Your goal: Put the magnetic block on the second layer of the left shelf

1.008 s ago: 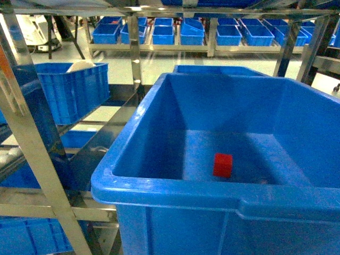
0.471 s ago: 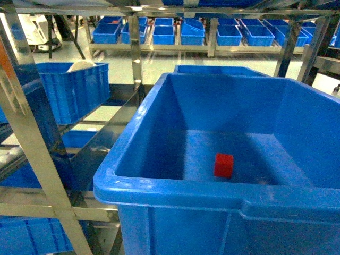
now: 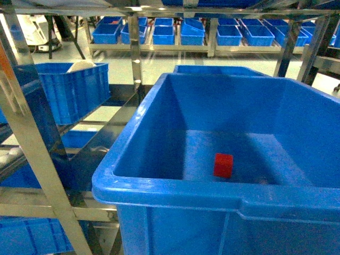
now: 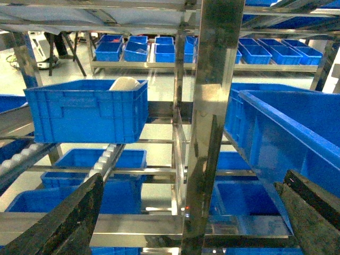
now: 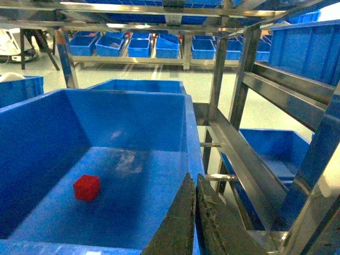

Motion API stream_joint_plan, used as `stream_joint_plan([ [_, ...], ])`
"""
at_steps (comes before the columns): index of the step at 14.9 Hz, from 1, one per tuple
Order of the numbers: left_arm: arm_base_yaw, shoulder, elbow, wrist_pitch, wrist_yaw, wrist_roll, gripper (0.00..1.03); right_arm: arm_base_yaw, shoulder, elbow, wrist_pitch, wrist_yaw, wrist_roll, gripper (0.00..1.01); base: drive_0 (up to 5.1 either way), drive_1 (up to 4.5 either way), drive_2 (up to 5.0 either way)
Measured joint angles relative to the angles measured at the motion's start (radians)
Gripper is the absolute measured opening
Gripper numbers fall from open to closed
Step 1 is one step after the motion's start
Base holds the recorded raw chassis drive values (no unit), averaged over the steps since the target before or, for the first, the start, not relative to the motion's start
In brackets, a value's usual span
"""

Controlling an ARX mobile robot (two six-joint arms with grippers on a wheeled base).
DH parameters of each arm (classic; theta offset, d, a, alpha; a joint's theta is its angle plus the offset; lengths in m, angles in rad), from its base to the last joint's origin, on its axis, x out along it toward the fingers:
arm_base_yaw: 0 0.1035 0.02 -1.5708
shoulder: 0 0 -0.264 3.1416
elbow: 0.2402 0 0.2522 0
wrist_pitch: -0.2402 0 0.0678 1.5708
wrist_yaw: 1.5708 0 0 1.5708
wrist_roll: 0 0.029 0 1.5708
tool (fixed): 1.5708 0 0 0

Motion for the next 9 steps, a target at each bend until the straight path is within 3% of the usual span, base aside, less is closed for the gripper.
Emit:
stream_joint_plan([
  [6,0.000,0.000,0.000,0.000,0.000,0.000,0.98,0.000,-0.164,-0.051,-0.099,-0.002,0.000,0.02,0.0,0.00,0.0],
  [8,0.000,0.000,0.000,0.000,0.000,0.000,0.98,0.000,-0.297,-0.051,-0.224,-0.002,0.000,0.02,0.0,0.00,0.0],
  [9,0.000,0.000,0.000,0.000,0.000,0.000,0.98,0.000,-0.402,-0.051,-0.373,-0.002,0.000,0.02,0.0,0.00,0.0],
])
